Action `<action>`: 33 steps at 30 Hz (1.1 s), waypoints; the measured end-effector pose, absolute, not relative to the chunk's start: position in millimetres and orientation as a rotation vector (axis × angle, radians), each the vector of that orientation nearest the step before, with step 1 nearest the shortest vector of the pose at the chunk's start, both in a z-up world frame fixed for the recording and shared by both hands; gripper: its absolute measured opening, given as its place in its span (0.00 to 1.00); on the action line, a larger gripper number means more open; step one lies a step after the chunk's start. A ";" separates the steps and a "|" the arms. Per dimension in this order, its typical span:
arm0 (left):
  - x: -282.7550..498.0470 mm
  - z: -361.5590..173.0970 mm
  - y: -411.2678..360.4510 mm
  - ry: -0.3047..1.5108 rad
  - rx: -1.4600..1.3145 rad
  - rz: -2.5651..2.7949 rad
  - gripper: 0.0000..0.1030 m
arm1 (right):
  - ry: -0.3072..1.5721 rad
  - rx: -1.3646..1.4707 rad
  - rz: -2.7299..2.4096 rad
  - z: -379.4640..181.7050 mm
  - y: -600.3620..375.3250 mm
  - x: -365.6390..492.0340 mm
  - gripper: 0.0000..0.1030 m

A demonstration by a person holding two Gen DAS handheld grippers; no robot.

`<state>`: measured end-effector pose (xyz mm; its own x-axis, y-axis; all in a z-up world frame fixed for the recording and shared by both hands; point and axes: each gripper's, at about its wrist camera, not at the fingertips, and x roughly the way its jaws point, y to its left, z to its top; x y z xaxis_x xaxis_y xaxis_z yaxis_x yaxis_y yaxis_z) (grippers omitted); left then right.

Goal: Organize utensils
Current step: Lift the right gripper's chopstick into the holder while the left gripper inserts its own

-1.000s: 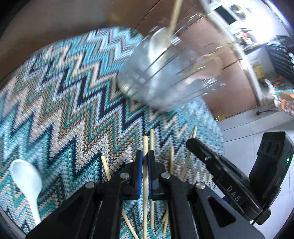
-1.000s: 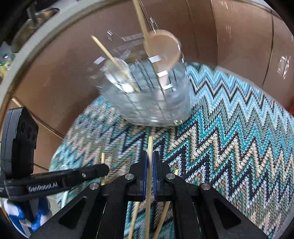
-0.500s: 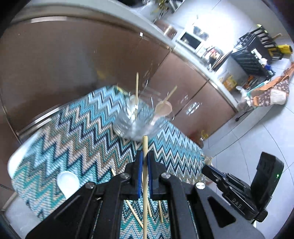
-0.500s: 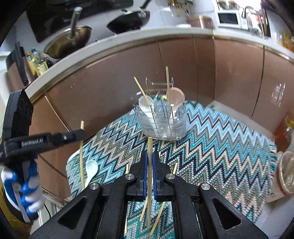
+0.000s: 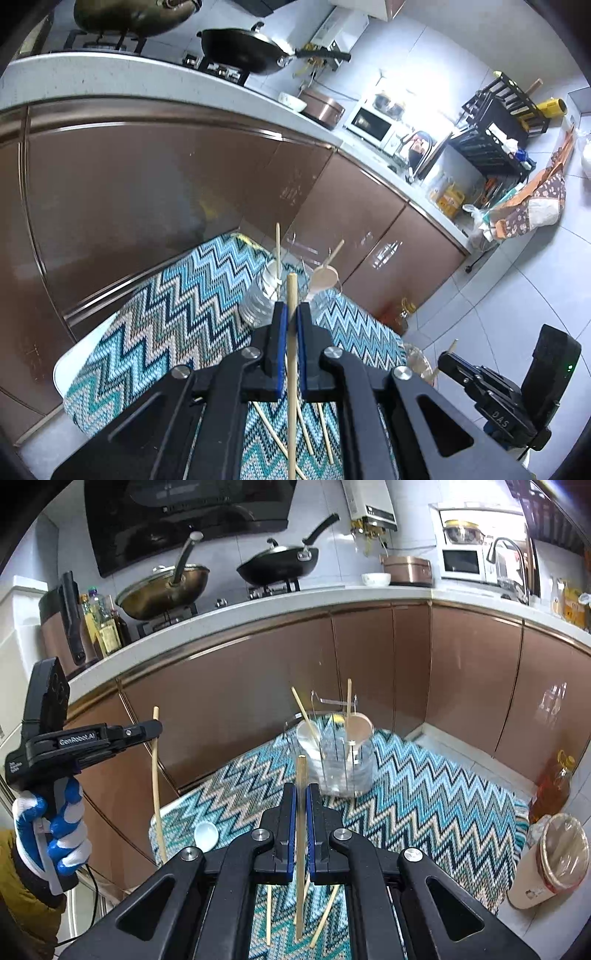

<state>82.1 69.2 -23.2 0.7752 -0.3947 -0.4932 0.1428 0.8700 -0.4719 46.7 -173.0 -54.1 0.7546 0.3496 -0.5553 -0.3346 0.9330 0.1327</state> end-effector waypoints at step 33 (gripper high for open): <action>278.0 -21.5 -18.9 0.238 -0.357 -0.061 0.05 | 0.222 0.040 0.378 -40.7 -162.2 223.3 0.05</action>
